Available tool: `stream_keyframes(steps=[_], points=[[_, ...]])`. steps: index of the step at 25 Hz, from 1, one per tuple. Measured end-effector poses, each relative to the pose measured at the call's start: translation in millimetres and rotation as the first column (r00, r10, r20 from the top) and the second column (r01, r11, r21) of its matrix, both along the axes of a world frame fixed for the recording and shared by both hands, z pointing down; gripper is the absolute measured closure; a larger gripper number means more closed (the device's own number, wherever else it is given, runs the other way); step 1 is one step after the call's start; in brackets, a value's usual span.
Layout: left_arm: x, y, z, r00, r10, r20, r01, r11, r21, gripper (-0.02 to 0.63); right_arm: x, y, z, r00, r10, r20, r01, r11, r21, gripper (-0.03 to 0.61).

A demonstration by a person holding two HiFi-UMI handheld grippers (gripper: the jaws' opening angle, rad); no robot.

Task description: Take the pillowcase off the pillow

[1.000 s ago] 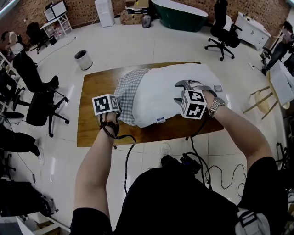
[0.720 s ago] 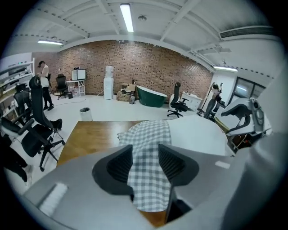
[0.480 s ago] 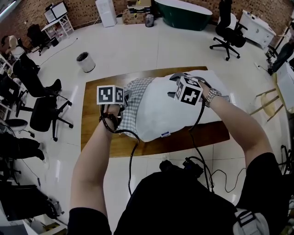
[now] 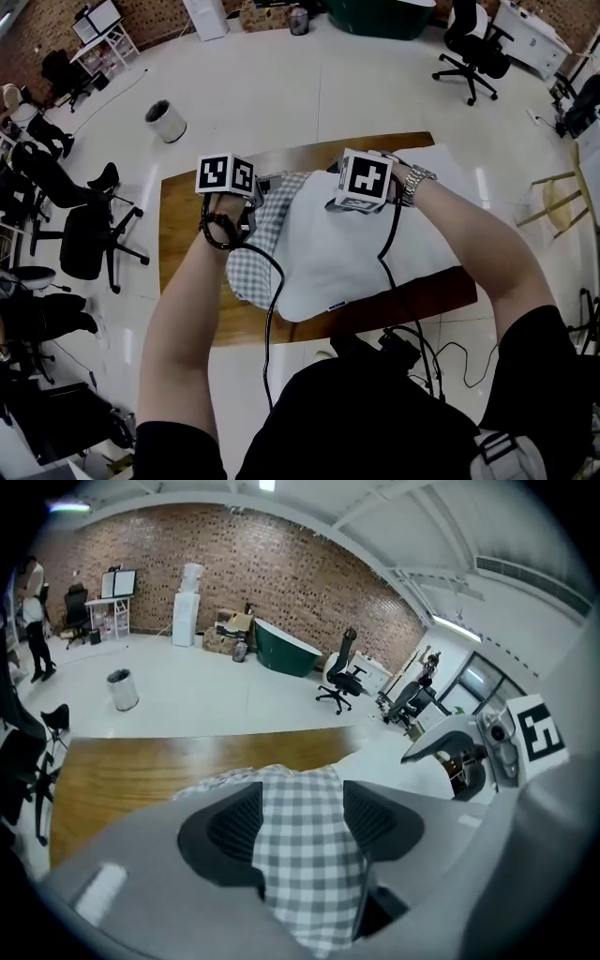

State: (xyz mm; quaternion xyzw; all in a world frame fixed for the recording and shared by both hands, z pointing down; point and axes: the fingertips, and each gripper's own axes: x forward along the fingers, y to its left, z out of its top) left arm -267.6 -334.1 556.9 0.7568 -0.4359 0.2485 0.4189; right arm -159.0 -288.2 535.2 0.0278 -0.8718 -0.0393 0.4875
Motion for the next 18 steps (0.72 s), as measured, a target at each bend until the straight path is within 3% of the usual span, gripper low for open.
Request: stream_keyframes(steps=[3,9,14,16,18], points=[[4.2,-27.5,18.1,0.999,-0.010,-0.041,0.007,0.997,-0.081,0.331,-12.8,-13.3,8.8,0.999,-0.045,-0.029,0.044,0.997,-0.056,0.249],[-1.0,-68.5,66.8,0.999,0.032,0.003,-0.030,0.975,-0.219,0.340,-24.6,-42.3,33.5,0.995,-0.076,-0.061,0.064,0.982,-0.176,0.255],[-2.5,-85.6,88.3,0.996,0.068,0.057,-0.051,0.966,-0.253,0.526,-13.4,-55.3,43.5,0.996,-0.067,-0.051,0.056,0.981,-0.187,0.431],[-7.4,-94.2,84.9,0.995,0.065,0.080,-0.045,0.972,-0.232,0.588,-6.0,-55.8,42.0,0.997,-0.075,-0.025,0.070,0.982,-0.174,0.469],[-16.8,-101.9,78.6,0.993,0.055,0.108,-0.031,0.977,-0.210,0.605,2.8,-56.9,36.2,0.996,-0.085,-0.006,0.083,0.985,-0.154,0.488]])
